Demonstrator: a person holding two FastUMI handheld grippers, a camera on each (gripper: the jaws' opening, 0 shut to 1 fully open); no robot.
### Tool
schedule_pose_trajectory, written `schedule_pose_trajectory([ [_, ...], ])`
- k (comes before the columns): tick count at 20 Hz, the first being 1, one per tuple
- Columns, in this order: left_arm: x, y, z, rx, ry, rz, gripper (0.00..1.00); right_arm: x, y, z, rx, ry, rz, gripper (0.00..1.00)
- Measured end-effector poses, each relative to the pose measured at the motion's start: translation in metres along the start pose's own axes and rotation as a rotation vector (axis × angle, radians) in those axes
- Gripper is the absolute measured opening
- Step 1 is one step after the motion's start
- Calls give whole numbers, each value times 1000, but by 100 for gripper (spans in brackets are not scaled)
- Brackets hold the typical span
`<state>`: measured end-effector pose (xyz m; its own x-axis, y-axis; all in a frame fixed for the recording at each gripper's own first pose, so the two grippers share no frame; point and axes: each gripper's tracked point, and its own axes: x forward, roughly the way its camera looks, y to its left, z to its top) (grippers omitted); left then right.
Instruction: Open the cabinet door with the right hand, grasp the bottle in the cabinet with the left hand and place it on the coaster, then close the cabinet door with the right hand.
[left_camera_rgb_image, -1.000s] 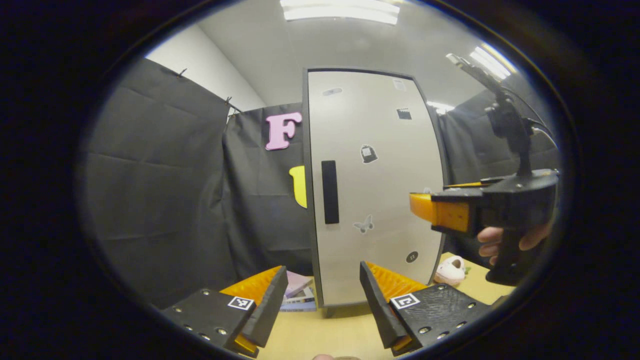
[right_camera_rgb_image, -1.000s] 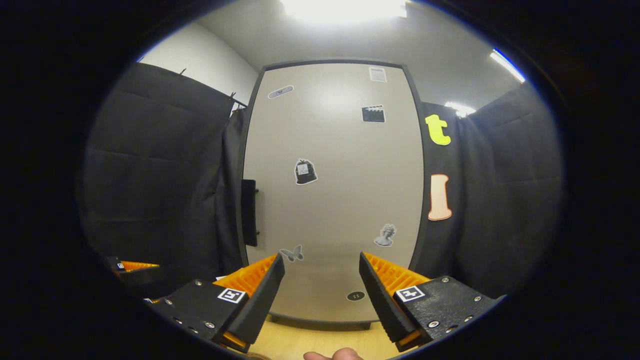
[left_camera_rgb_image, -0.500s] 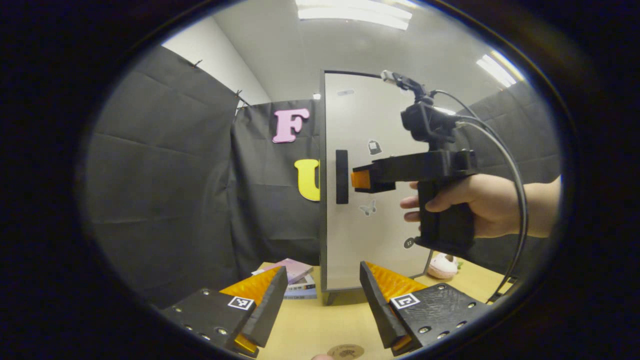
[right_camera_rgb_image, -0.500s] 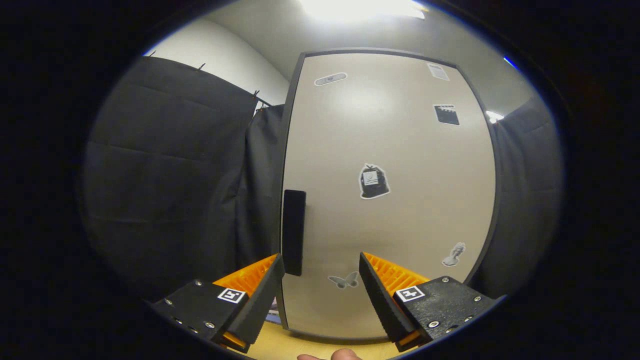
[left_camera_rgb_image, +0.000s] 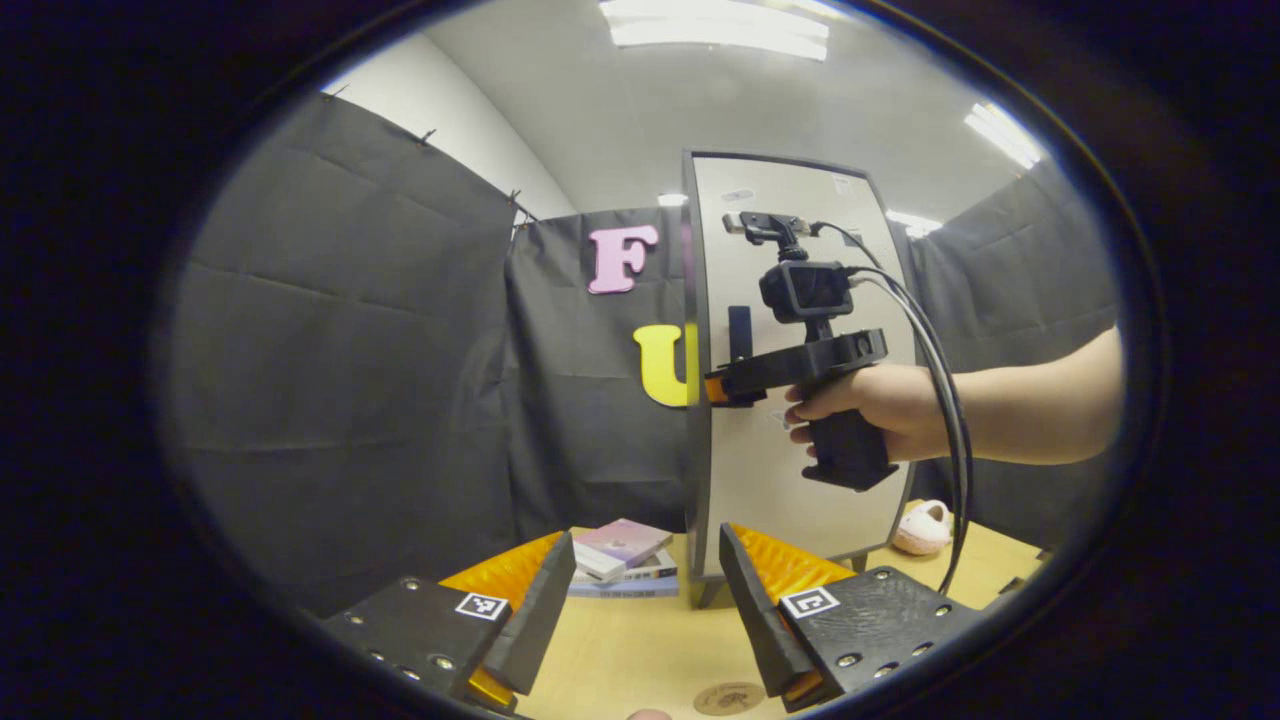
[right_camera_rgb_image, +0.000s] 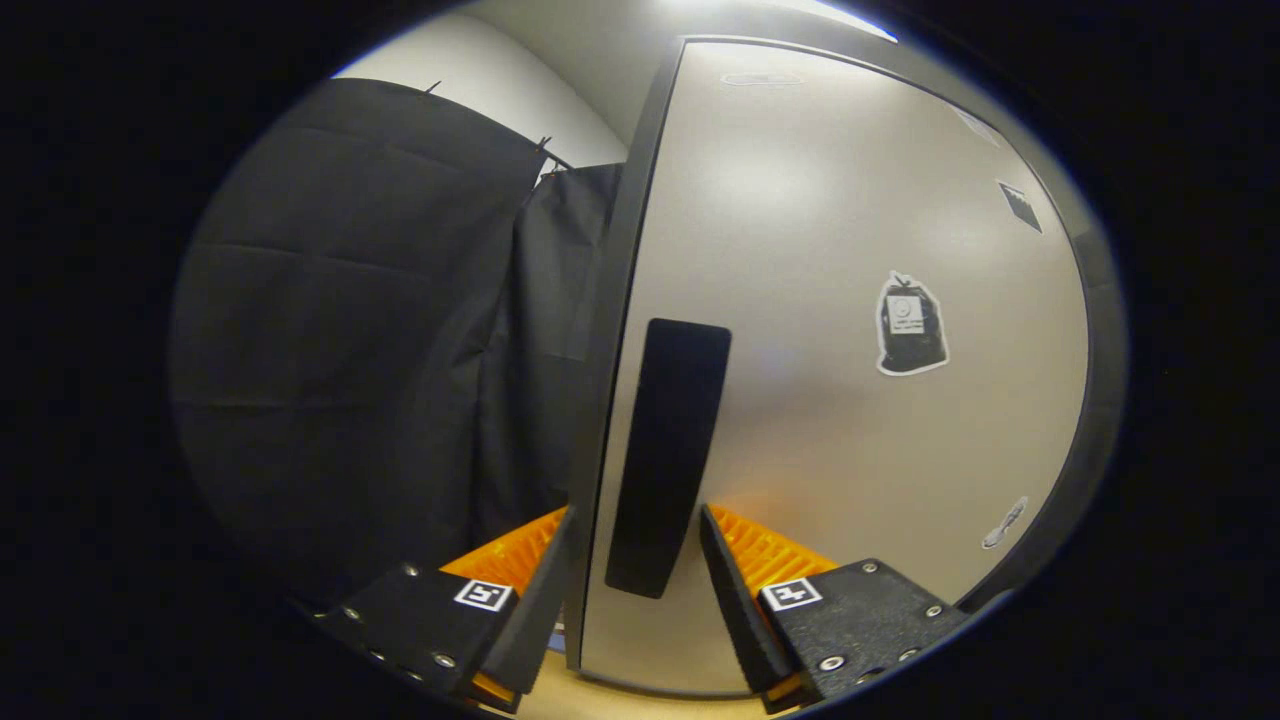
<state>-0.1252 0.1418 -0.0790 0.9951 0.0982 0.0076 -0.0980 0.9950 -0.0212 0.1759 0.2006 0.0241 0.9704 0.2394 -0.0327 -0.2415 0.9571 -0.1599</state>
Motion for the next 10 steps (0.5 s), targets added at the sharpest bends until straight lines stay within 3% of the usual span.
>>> schedule_pose_trajectory([
  [2,3,10,-4,-1,11,30,83,2,-12,2,-34,-10,-54,60],
  [3,5,11,-5,-7,13,33,83,5,-10,2,-20,-12,-40,39],
  [6,8,8,-9,-29,17,24,83,2,-8,0,38,13,31,31],
  [10,12,1,-16,-21,30,7,83,-2,-8,-1,-16,6,59,27],
])
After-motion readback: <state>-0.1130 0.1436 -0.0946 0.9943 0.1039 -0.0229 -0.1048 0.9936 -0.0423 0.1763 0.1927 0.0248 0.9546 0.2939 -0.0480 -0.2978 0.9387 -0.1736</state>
